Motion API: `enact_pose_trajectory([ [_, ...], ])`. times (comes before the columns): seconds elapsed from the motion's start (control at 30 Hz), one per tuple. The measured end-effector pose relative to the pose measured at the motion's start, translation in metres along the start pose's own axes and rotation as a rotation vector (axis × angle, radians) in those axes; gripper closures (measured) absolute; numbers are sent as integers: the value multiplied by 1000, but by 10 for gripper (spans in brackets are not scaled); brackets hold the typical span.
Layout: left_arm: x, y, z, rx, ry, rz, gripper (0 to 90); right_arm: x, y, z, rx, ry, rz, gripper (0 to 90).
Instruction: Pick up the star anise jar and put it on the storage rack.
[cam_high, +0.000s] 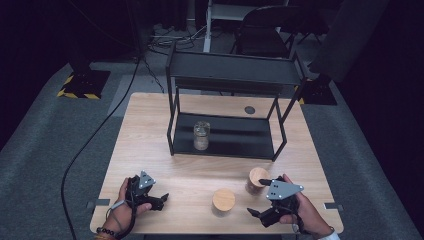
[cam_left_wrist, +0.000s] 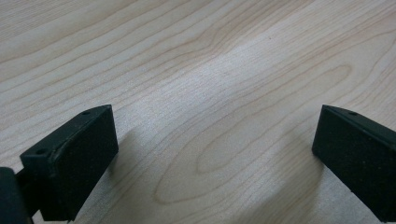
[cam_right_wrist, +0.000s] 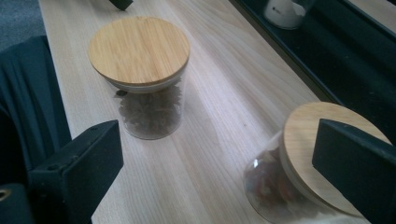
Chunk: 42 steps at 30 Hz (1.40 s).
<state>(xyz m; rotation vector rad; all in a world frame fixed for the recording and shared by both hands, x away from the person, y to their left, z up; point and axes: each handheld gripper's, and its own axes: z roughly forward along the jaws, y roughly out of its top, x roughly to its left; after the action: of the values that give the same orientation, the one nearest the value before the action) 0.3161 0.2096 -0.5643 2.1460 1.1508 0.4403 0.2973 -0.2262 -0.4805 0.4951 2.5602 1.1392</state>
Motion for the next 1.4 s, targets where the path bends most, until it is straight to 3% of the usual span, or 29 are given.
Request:
enact_pose_trajectory([
  [0.87,0,0,0,0,-1,1,0,20,25,40,48,154,-52,21],
  [1.4,0,0,0,1,-1,2,0,31,33,61,89,181,-80,23],
])
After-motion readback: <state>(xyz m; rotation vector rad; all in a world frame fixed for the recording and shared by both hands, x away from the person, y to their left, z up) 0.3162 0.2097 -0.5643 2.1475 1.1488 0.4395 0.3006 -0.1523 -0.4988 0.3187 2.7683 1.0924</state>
